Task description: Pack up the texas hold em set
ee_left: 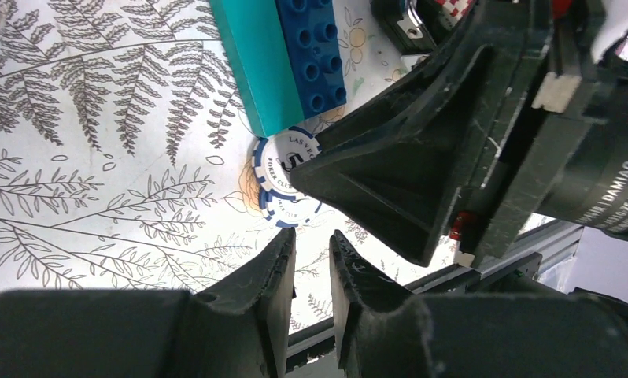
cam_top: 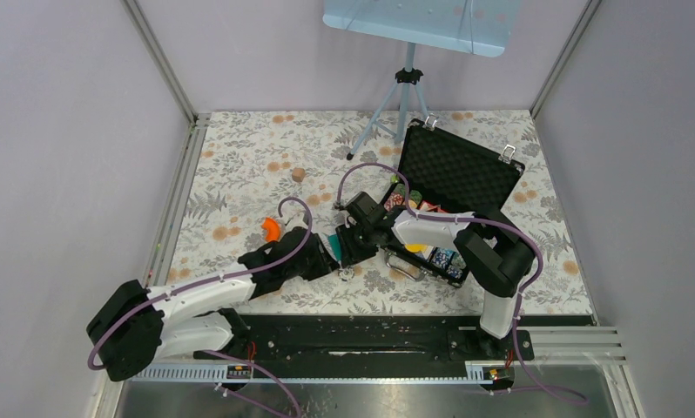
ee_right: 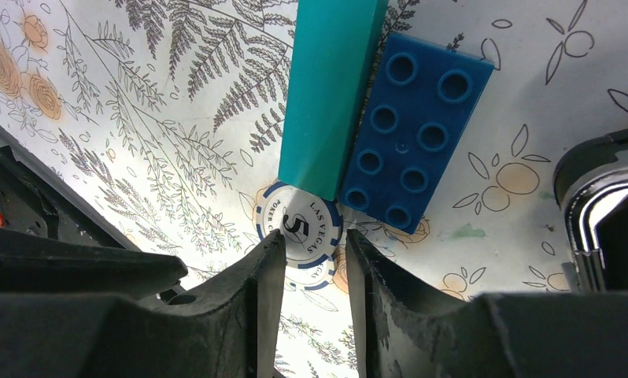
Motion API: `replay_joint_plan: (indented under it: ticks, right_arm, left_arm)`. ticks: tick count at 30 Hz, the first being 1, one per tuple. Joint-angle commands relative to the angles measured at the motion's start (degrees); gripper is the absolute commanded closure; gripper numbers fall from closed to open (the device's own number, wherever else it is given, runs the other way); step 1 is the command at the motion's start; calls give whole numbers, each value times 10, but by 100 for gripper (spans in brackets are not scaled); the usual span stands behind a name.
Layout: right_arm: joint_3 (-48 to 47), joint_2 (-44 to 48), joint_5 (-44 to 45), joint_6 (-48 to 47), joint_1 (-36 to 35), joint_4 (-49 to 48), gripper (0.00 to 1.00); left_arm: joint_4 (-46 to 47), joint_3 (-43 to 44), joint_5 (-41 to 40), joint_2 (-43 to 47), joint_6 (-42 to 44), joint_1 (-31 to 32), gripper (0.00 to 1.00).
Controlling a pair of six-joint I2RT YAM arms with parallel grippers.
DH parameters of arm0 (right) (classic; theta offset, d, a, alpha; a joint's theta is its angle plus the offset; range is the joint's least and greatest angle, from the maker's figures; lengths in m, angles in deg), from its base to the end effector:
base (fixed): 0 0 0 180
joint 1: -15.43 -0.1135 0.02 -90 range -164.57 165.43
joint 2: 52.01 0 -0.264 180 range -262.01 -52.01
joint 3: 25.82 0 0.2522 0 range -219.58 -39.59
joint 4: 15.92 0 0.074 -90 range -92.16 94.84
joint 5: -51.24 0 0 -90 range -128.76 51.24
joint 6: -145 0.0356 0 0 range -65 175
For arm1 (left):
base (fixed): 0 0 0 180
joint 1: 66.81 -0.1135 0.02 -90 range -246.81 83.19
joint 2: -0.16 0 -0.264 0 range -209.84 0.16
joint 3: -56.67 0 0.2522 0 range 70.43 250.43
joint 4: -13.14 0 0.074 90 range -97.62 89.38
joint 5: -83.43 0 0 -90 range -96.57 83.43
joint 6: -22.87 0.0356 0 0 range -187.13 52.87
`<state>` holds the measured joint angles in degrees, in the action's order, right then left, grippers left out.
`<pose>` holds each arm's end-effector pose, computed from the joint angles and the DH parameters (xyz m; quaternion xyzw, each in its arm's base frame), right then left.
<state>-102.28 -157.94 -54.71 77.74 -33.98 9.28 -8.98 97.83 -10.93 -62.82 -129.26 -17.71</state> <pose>0.2363 0.2908 0.1550 -0.2586 0.9085 0.2838 0.1650 0.1415 -0.1593 0.1790 -0.1191 0.9120 -0.3028 0.2497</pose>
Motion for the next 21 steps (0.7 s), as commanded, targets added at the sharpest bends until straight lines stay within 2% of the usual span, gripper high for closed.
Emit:
replay_joint_plan:
  ticks: [1,8,9,10,14,21]
  right_arm:
    - [2,12,4,-6,-7,3,59]
    - [7,11,6,1,-7,0,59]
    - [9,12,6,2,-7,-1,59]
    - [10,11,7,4,-7,-4,59]
    - [16,11,10,13,-7,-8,60]
    - [35,13,16,40,-7,-30,63]
  left_arm:
    - [4,8,-4,-8,-2,-12,78]
    - [122,-59,79,-23,-59,-46,76]
    - [126,-62,82,-23,-63,-48,72]
    - [131,-65,86,-22,-66,-49,64]
    - [153,-83,93,-21,-89,-54,52]
    - [240,-125,104,-32,-144,-60,54]
